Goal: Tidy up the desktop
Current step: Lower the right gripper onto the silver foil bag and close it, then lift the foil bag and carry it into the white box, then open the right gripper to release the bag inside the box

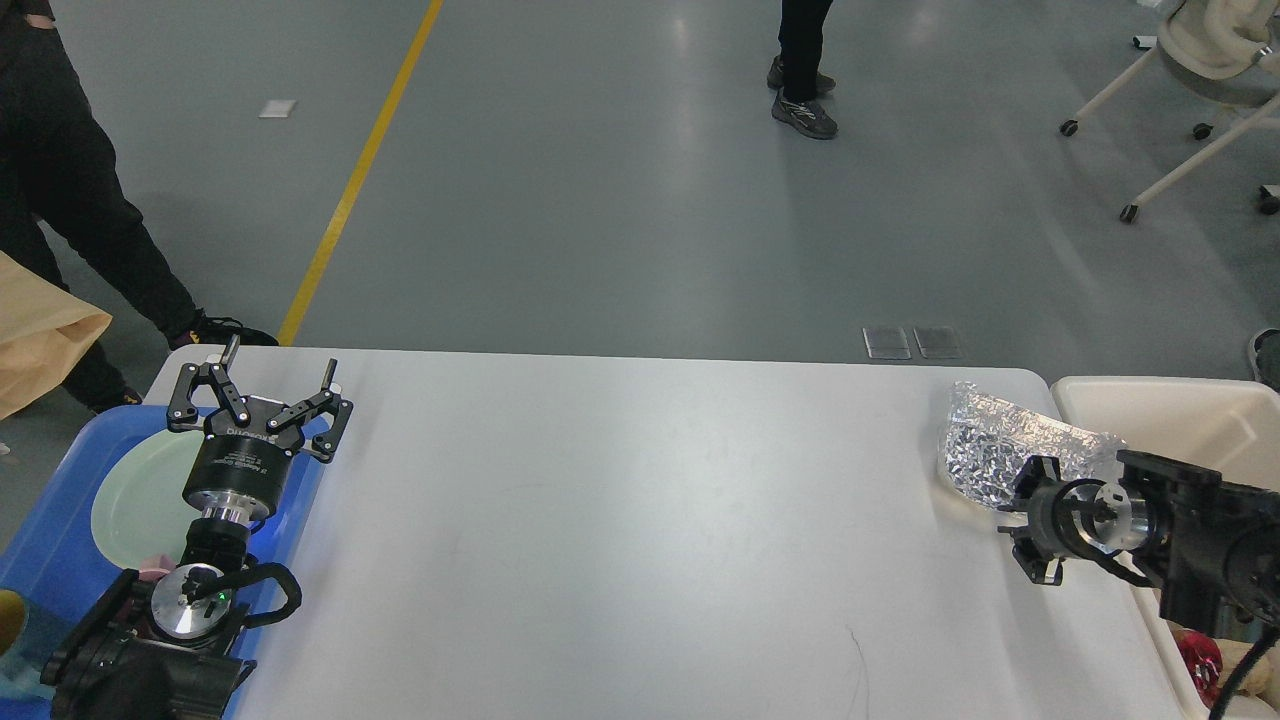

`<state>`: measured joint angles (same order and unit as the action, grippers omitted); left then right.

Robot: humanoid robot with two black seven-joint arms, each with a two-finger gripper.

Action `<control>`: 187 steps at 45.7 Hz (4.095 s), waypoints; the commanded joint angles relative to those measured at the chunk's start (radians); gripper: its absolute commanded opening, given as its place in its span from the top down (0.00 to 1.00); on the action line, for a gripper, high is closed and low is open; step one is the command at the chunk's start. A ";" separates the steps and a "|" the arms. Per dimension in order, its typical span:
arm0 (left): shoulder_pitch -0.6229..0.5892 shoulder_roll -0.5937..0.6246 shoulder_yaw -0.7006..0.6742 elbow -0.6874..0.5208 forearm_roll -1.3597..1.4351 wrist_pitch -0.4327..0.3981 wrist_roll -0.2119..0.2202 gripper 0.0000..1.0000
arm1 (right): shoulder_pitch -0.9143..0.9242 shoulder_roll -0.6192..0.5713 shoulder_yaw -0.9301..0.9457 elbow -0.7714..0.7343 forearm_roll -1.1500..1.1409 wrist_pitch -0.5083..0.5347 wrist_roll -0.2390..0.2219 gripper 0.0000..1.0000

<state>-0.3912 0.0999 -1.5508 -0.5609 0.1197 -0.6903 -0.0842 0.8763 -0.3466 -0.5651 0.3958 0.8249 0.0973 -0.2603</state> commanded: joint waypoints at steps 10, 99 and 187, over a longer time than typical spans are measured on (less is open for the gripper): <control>0.000 0.001 0.000 -0.001 0.000 0.000 0.000 0.04 | -0.007 0.003 0.037 0.001 -0.023 -0.005 0.003 1.00; 0.000 0.001 0.000 0.001 0.000 0.002 0.000 0.04 | 1.753 -0.088 -0.820 1.344 -0.678 0.532 0.036 1.00; 0.000 0.000 0.000 -0.001 0.000 0.000 0.000 0.04 | -0.401 -0.055 -0.256 -0.330 -0.678 -0.128 0.038 1.00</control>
<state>-0.3912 0.0997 -1.5508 -0.5604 0.1197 -0.6903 -0.0844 0.5057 -0.4328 -0.8209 0.0759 0.1471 -0.0054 -0.2209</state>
